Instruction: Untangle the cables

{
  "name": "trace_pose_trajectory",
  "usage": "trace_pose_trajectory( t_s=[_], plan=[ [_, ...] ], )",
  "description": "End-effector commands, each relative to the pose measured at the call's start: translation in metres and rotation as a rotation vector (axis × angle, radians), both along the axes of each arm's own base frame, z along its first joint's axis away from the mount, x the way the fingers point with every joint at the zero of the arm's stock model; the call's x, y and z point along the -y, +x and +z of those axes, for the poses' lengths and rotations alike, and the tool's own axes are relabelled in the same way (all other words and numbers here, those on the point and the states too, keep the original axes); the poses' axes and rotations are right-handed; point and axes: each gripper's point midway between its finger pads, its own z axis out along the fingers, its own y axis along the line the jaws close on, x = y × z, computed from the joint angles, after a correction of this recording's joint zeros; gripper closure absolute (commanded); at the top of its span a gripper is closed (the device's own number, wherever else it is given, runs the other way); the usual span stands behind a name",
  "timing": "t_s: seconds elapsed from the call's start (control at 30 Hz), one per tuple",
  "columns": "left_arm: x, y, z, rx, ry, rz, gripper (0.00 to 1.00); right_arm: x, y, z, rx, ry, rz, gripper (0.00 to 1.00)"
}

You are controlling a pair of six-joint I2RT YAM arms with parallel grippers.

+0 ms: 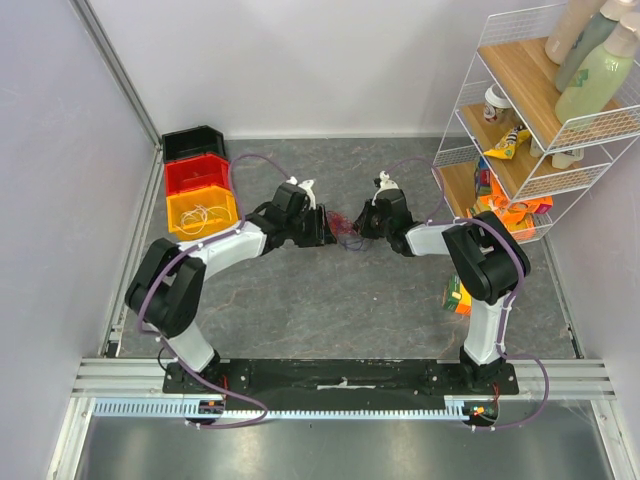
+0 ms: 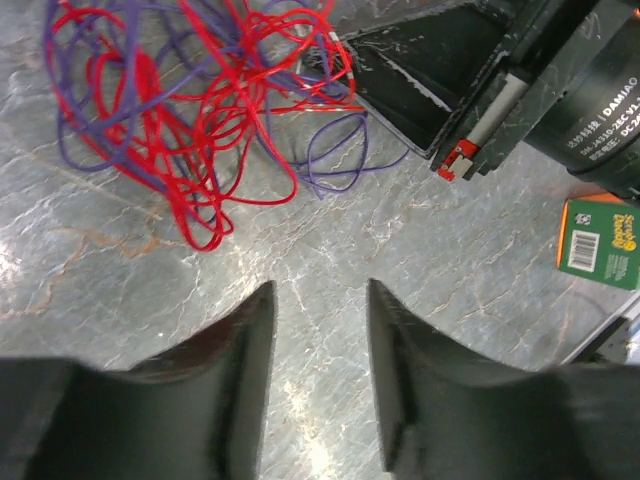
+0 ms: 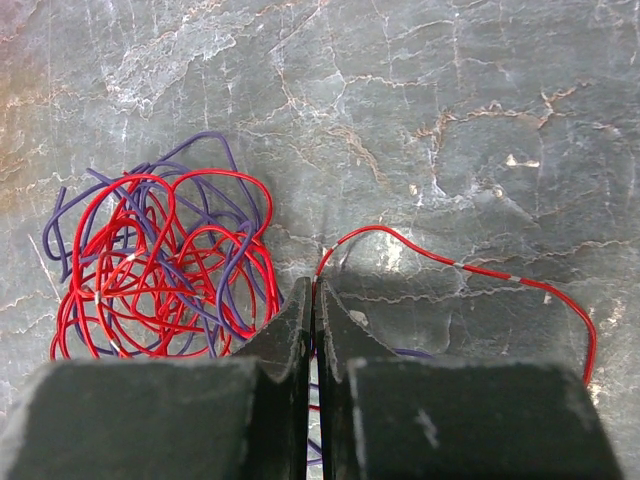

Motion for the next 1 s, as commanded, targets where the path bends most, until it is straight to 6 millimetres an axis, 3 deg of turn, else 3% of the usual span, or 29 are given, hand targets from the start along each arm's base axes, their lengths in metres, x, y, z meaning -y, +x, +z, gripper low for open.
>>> trace_pose_trajectory(
  t_s=[0.0,0.07,0.27,0.5,0.63,0.67,0.7,0.77,0.87,0.9,0.93,0.97],
  plan=[
    [0.020,0.025,0.015,0.103,-0.015,-0.013,0.59,-0.007,0.003,0.013,0.038,0.023,0.025,0.96],
    [0.027,0.032,0.015,0.105,-0.013,-0.002,0.60,-0.007,0.003,0.012,0.034,0.022,0.024,0.96],
    [0.022,0.059,-0.006,0.062,0.084,0.122,0.54,-0.007,0.003,0.013,0.038,0.023,0.023,0.96],
    [0.030,0.063,-0.021,0.012,0.096,0.141,0.52,-0.008,0.004,0.011,0.034,0.019,0.027,0.94],
    [0.033,0.064,-0.024,0.011,0.101,0.121,0.77,-0.007,0.005,0.011,0.034,0.015,0.020,0.94],
    [0.030,0.062,-0.025,0.005,0.125,0.113,0.89,-0.007,0.005,0.011,0.035,0.013,0.021,0.94],
    [0.027,0.062,-0.020,0.010,0.147,0.107,0.98,-0.006,0.006,0.011,0.036,0.011,0.018,0.96],
    [0.017,0.057,0.000,0.037,0.177,0.095,0.98,-0.003,0.007,0.010,0.037,0.000,0.003,1.00],
    [0.004,0.036,0.053,0.134,0.130,0.067,0.98,0.007,0.010,0.011,0.046,-0.036,-0.046,1.00],
    [-0.001,0.025,0.085,0.188,0.084,0.061,0.98,0.011,0.010,0.011,0.046,-0.050,-0.064,1.00],
    [-0.006,0.015,0.092,0.195,0.072,0.053,0.98,0.017,0.013,0.013,0.058,-0.068,-0.092,1.00],
    [-0.010,0.002,0.115,0.232,0.028,0.041,0.98,0.022,0.012,0.014,0.061,-0.079,-0.114,1.00]
  ],
)
